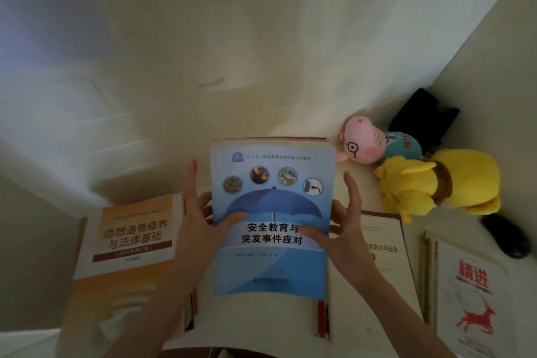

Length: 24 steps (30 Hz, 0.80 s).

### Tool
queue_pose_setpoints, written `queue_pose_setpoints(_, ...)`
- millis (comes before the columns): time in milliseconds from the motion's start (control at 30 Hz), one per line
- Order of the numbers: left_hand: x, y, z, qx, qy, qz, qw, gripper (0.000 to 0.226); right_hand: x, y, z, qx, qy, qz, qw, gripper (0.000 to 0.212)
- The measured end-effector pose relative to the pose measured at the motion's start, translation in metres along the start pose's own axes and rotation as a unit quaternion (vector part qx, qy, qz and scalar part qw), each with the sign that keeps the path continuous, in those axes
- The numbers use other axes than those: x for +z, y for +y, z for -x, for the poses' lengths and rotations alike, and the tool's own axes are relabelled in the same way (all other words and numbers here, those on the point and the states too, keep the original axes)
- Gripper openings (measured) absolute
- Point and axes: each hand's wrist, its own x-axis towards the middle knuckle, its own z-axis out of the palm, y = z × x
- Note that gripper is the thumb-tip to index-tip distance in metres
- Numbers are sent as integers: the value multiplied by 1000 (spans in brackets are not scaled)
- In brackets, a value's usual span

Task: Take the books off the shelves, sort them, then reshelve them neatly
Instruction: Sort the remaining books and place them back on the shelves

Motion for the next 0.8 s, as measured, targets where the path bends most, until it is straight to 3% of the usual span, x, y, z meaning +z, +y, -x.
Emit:
queue_pose_setpoints(167, -20, 57, -3, 59, -7, -53, 997, 95, -8, -65, 0, -46, -18, -34, 998, 92)
queue_pose_setpoints(300, -41, 99, -2, 158, -6, -162, 974, 71, -14, -122, 1, -96, -30, -29, 995, 89)
queue_pose_setpoints(433, -69, 155, 1, 229, 28, -144, 962, 60, -17, -182, 2, -166, -43, -3, 985, 96)
queue_pose_setpoints(800, -155, 302, 50, 359, 142, -131, 913, 73, -1, -337, 32, -360, -81, -40, 929, 93)
